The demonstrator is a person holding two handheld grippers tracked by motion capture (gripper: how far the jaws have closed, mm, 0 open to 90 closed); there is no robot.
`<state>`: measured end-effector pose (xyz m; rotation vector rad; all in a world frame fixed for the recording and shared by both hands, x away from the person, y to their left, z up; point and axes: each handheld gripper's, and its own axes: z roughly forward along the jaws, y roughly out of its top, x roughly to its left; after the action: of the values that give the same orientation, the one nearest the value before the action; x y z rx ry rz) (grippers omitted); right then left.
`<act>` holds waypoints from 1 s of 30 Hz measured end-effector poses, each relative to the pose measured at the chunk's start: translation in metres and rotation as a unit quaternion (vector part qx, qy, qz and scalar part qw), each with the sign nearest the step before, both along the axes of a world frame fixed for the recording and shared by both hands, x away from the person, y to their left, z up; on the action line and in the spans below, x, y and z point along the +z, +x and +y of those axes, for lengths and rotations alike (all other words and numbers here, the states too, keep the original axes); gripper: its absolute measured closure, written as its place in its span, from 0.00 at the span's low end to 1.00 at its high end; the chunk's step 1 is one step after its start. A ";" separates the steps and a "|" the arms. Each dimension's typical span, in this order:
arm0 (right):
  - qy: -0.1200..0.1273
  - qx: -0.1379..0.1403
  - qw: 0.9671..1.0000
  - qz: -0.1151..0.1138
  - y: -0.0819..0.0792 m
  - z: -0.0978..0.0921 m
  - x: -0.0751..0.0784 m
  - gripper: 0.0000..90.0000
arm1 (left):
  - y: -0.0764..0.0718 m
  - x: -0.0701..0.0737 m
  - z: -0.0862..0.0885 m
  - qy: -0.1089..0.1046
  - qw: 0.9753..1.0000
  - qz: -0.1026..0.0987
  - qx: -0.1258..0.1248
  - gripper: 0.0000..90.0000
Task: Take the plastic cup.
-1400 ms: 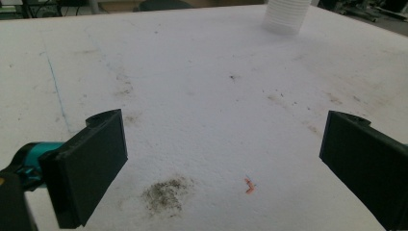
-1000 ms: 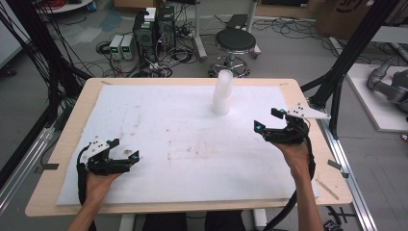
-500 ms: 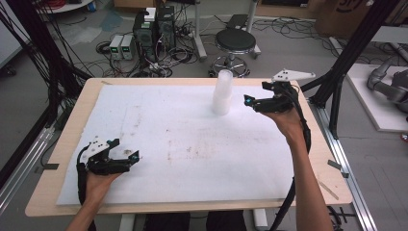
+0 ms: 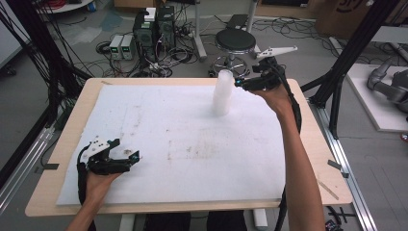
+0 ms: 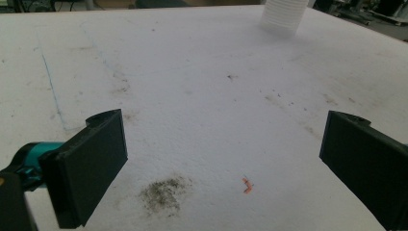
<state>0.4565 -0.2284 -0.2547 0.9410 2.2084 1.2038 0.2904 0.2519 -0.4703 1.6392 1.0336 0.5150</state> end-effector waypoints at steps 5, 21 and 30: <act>-0.010 -0.003 1.000 0.016 0.018 0.007 0.004 0.15 | 0.000 0.000 0.000 0.000 1.000 0.000 0.000 0.03; -0.013 -0.028 0.998 0.046 0.057 0.038 -0.010 0.15 | 0.001 0.000 -0.001 0.001 1.000 0.002 0.002 0.03; -0.014 -0.042 0.997 0.065 0.071 0.043 -0.025 0.15 | 0.002 0.000 0.000 -0.001 1.000 0.010 0.004 0.03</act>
<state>0.5277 -0.1854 -0.2793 1.1190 2.2550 1.0989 0.2925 0.2514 -0.4706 1.6411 1.0545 0.5035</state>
